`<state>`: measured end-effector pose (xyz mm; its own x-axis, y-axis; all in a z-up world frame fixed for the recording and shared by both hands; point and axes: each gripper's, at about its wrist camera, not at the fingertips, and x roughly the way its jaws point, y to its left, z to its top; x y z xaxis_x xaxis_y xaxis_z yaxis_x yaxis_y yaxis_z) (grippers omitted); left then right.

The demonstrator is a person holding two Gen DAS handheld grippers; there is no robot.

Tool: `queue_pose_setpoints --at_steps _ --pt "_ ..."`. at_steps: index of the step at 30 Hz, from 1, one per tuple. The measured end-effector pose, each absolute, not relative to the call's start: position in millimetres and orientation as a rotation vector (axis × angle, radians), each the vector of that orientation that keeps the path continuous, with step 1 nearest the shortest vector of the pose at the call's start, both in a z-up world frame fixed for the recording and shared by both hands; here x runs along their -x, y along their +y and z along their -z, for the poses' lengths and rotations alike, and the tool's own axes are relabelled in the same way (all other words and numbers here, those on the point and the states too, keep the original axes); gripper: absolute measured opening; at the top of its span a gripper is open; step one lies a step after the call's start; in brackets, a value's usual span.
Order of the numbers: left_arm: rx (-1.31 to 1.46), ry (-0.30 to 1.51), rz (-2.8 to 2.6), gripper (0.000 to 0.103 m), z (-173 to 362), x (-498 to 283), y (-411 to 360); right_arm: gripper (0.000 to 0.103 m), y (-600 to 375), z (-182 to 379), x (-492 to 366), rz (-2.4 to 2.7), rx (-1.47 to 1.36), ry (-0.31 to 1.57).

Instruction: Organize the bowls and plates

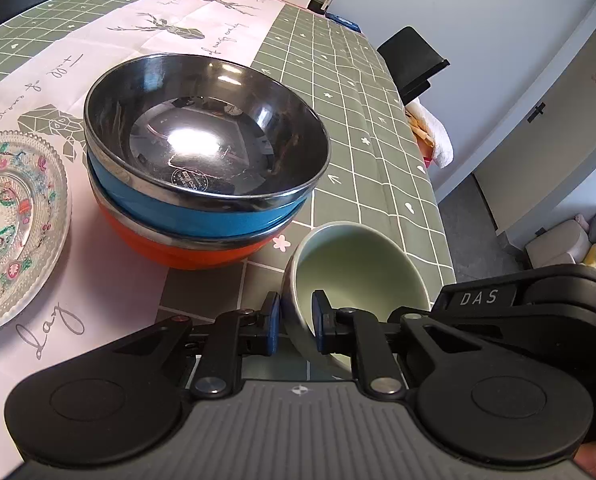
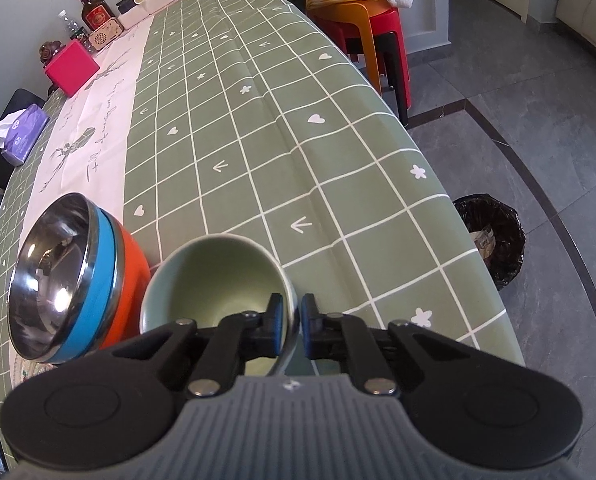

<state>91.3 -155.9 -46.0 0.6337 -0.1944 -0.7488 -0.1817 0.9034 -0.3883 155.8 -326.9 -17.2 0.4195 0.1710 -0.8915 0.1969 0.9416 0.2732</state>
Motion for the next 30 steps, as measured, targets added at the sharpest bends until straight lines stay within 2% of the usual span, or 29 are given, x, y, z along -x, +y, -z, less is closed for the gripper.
queue_pose_setpoints --at_steps 14,30 --pt "0.451 0.898 0.016 0.016 40 -86 -159 0.005 -325 0 -142 0.023 -0.337 1.069" --pt "0.494 0.788 0.074 0.017 -27 -75 -148 0.006 -330 -63 -116 0.007 -0.401 0.873"
